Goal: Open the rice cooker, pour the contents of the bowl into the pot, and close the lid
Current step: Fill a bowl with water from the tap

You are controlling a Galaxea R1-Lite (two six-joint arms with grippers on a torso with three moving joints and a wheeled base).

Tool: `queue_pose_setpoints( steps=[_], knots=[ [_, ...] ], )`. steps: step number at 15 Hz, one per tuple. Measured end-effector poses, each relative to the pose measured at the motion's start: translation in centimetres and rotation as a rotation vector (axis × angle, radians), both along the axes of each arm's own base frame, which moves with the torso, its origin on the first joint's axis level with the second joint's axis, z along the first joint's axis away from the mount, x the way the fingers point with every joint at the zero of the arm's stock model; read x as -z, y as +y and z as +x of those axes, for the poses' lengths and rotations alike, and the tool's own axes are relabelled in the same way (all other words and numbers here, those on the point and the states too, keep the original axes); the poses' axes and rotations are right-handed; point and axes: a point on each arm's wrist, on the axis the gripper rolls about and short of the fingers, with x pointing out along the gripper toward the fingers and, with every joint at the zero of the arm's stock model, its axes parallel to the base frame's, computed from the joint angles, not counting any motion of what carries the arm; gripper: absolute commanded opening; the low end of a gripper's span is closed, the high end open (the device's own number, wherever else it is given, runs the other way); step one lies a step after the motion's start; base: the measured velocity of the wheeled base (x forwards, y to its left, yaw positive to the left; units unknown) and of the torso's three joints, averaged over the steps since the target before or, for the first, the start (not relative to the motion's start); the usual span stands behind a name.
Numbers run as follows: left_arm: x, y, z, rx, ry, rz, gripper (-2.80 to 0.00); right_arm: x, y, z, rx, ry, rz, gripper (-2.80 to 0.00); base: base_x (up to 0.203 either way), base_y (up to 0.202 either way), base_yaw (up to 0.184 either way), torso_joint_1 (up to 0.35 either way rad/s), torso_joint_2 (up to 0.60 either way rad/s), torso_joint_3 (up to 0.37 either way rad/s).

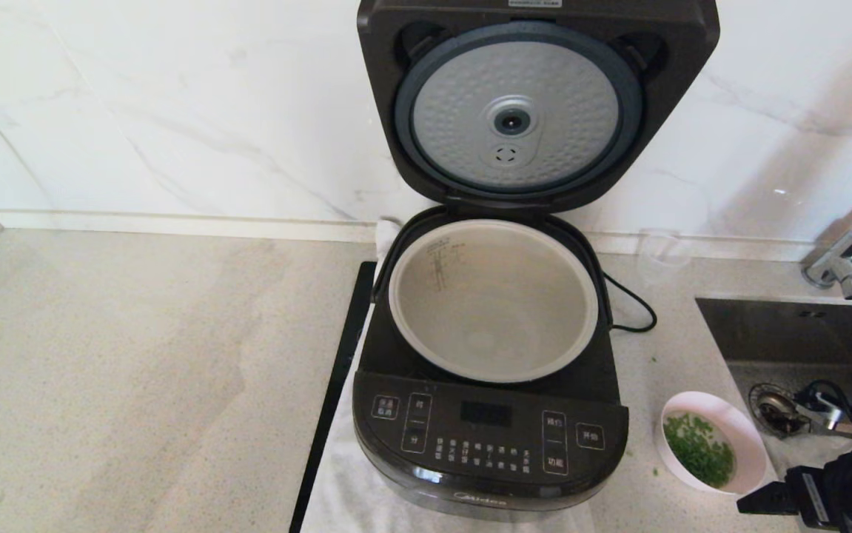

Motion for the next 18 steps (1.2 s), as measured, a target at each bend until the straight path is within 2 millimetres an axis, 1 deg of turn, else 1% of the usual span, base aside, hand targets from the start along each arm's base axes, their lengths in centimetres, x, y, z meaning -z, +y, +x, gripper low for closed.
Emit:
queue_pose_setpoints(
  steps=[3,5,6,9,13,18],
  knots=[
    [0.0,0.0,0.0,-0.001,0.0,0.0,-2.8,-1.6,0.3,0.4,0.008,-0.048,0.028,0.0,0.0,0.0,0.0,0.0,0.0,0.0],
    [0.0,0.0,0.0,0.0,0.0,0.0,-2.8,-2.5,0.1,1.4,0.045,-0.085,0.04,0.0,0.0,0.0,0.0,0.0,0.0,0.0],
    [0.0,0.0,0.0,0.0,0.0,0.0,-2.8,-2.6,0.0,1.8,0.051,-0.09,0.039,0.0,0.0,0.0,0.0,0.0,0.0,0.0],
    [0.0,0.0,0.0,0.0,0.0,0.0,-2.8,-2.2,-0.4,3.4,0.06,-0.082,0.03,0.0,0.0,0.0,0.0,0.0,0.0,0.0],
    [0.0,0.0,0.0,-0.001,0.0,0.0,-2.8,-1.0,-1.0,5.5,0.078,-0.105,0.008,0.0,0.0,0.0,0.0,0.0,0.0,0.0],
    [0.0,0.0,0.0,0.0,0.0,0.0,-2.8,0.3,-1.5,6.7,0.103,-0.08,0.001,0.0,0.0,0.0,0.0,0.0,0.0,0.0]
  ],
)
